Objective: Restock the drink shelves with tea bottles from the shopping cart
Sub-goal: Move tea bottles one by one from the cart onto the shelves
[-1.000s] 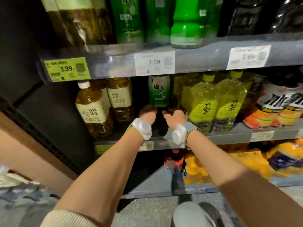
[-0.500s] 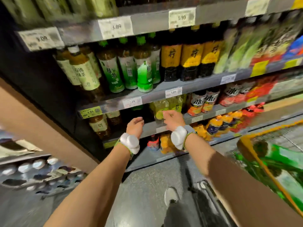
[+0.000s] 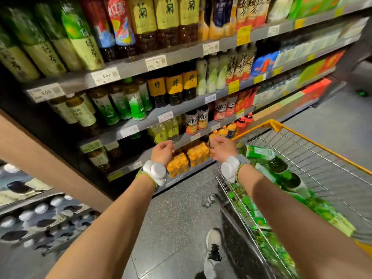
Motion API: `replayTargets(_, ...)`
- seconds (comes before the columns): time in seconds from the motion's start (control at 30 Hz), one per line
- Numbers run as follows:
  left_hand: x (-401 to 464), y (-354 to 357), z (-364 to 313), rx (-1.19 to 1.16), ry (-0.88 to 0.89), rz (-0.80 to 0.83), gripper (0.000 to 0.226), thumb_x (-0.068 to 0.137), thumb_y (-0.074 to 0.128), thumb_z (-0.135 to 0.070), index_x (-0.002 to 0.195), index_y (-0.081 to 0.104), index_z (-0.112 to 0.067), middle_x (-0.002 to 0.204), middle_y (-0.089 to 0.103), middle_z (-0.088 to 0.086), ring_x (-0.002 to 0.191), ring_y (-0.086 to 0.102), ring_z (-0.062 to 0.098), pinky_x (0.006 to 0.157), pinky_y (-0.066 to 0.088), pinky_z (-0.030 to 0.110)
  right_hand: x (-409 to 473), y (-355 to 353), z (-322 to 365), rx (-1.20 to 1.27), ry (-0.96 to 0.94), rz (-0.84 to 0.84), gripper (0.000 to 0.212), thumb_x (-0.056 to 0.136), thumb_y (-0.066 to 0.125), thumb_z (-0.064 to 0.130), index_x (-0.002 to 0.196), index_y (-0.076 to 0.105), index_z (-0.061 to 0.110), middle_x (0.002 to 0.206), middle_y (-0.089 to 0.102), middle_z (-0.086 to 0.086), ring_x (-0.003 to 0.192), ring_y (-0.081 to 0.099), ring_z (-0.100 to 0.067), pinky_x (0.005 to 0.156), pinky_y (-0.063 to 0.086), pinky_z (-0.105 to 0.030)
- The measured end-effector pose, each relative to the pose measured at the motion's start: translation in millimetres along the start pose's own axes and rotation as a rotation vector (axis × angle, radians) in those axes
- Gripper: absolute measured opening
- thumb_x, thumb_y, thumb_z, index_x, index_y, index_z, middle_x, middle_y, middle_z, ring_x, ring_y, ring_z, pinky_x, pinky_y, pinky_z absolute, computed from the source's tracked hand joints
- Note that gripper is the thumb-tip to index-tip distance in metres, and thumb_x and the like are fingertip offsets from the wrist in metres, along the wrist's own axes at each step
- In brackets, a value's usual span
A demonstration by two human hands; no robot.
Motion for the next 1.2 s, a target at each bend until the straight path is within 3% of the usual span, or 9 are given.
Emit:
replayTargets(0.17, -26.5, 53.0, -7.3, 0.035, -0.005, 0.044, 0.02, 0.093, 0.054, -0.008, 0.11, 0.064, -0.009, 0.088, 0.063, 0.005, 0.077, 0.057, 0.016, 0.081, 0.049, 0.034, -19.2, -61.9, -21.6, 0.052, 0.039, -0.088, 0.035, 0.097, 0.049, 0.032, 0.121, 0.06, 0.01, 0.1, 0.061, -0.014, 0.089, 0.058, -0.03, 0.082, 0.05, -0.041)
replayTargets(0.3, -47.7, 124.9, -5.7, 0.06, 0.015, 0.153, 0.014, 0.097, 0.05, -0.014, 0.104, 0.062, -0.011, 0.083, 0.062, 0.003, 0.067, 0.053, 0.013, 0.063, 0.043, 0.029, -21.3, -127.2, -58.6, 0.073, 0.112, -0.183, 0.039, 0.093, 0.054, 0.038, 0.12, 0.059, 0.01, 0.095, 0.058, -0.007, 0.084, 0.053, -0.028, 0.066, 0.048, -0.044)
replayTargets(0.4, -52.6, 161.0, 1.4, 0.103, -0.003, 0.197, 0.015, 0.096, 0.051, -0.017, 0.099, 0.064, -0.01, 0.08, 0.061, 0.007, 0.07, 0.053, 0.022, 0.057, 0.041, 0.027, -19.4, -157.2, -82.5, 0.04, 0.145, -0.216, 0.033, 0.095, 0.051, 0.034, 0.113, 0.059, 0.008, 0.09, 0.057, -0.007, 0.082, 0.054, -0.026, 0.075, 0.051, -0.045)
replayTargets(0.5, -57.0, 211.8, 15.1, 0.163, -0.025, 0.271, 0.019, 0.095, 0.05, -0.013, 0.08, 0.06, -0.016, 0.089, 0.059, 0.013, 0.079, 0.052, 0.025, 0.065, 0.044, 0.032, -11.9, -194.1, -117.5, 0.011, 0.169, -0.239, 0.032, 0.094, 0.048, 0.036, 0.099, 0.061, 0.007, 0.077, 0.053, -0.007, 0.074, 0.05, -0.025, 0.067, 0.045, -0.04)
replayTargets(0.63, -54.3, 265.6, 31.4, 0.233, -0.061, 0.303, 0.014, 0.096, 0.051, -0.013, 0.102, 0.062, -0.007, 0.09, 0.058, 0.012, 0.082, 0.053, 0.026, 0.066, 0.044, 0.033, 3.3, -236.0, -158.2, 0.03, 0.229, -0.274, 0.031, 0.094, 0.05, 0.027, 0.11, 0.062, 0.003, 0.093, 0.058, -0.008, 0.088, 0.055, -0.024, 0.093, 0.051, -0.048)
replayTargets(0.87, -23.0, 351.5, 86.6, 0.412, -0.203, 0.325, 0.024, 0.094, 0.052, -0.02, 0.112, 0.067, -0.012, 0.093, 0.069, 0.011, 0.083, 0.064, 0.03, 0.088, 0.055, 0.053, 32.5, -283.9, -231.9, 0.037, 0.425, -0.329, 0.031, 0.095, 0.052, 0.028, 0.116, 0.064, 0.007, 0.121, 0.064, -0.015, 0.106, 0.063, -0.031, 0.084, 0.049, -0.03)
replayTargets(0.97, -24.4, 372.9, 103.4, 0.48, -0.239, 0.385, 0.034, 0.087, 0.055, -0.027, 0.117, 0.064, -0.012, 0.109, 0.068, 0.015, 0.098, 0.065, 0.031, 0.094, 0.053, 0.047, 36.7, -288.6, -260.3, 0.042, 0.499, -0.295, 0.032, 0.095, 0.053, 0.026, 0.118, 0.061, 0.005, 0.128, 0.059, -0.017, 0.113, 0.058, -0.031, 0.091, 0.046, -0.032)
replayTargets(1.03, -20.7, 392.5, 123.8, 0.548, -0.254, 0.468, 0.045, 0.082, 0.054, -0.025, 0.123, 0.06, -0.007, 0.123, 0.063, 0.018, 0.103, 0.062, 0.029, 0.099, 0.049, 0.042, 41.5, -293.6, -285.3, 0.033, 0.545, -0.259, 0.033, 0.094, 0.056, 0.025, 0.12, 0.061, 0.004, 0.124, 0.061, -0.018, 0.107, 0.059, -0.03, 0.082, 0.045, -0.029)
replayTargets(1.2, -17.8, 412.4, 183.2, 0.799, -0.306, 0.594, 0.036, 0.097, 0.046, -0.008, 0.13, 0.052, 0.006, 0.132, 0.055, 0.026, 0.094, 0.048, 0.019, 0.082, 0.047, 0.029, 41.6, -291.7, -332.6, -0.031, 0.662, -0.11, 0.038, 0.094, 0.057, 0.014, 0.126, 0.052, -0.005, 0.129, 0.055, -0.021, 0.095, 0.055, -0.026, 0.065, 0.044, -0.027)
Point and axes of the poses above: each hand's wrist, its own x-axis towards the middle knuckle, its own y-axis out of the palm, z = x × y, the point moved 2 cm from there along x, towards the middle knuckle
